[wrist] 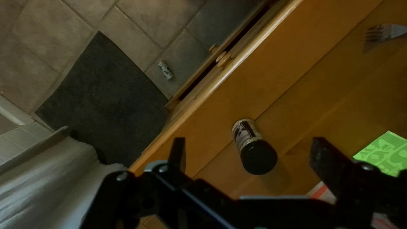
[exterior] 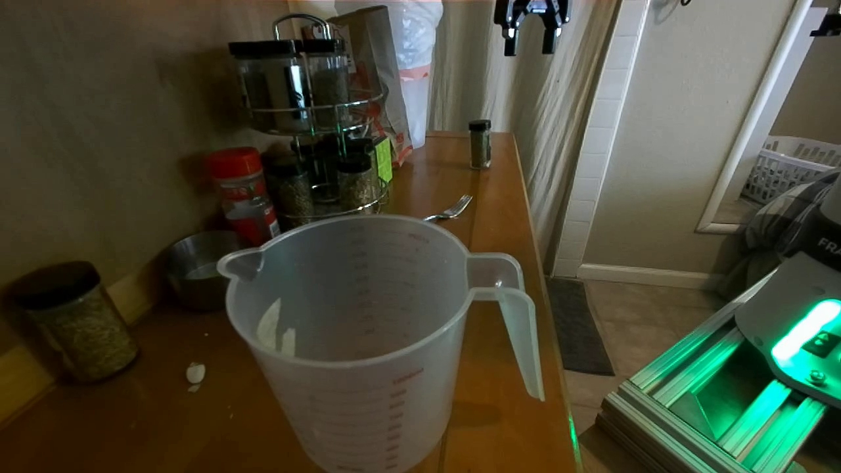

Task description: Pick up the jar from the right side of the counter and put it on the stand.

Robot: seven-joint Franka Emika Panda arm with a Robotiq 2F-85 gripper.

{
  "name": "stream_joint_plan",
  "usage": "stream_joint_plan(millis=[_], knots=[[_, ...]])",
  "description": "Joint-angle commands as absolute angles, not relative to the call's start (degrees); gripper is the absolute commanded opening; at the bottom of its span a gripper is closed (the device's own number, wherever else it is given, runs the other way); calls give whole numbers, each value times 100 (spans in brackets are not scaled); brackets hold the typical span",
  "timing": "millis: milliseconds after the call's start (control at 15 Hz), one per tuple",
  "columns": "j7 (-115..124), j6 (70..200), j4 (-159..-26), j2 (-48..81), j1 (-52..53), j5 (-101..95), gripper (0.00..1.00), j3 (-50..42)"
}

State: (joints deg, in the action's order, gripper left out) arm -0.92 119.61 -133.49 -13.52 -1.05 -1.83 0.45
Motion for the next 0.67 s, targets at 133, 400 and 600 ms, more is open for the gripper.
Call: stream_joint_plan(millis=[133,400,600], knots=[[-702,11973,-13005,-491,156,19,100,125],[-302,12181,-12907,-138,244,-543,100,298],[-12,12421,-12755,105,332,-1059,100,415]])
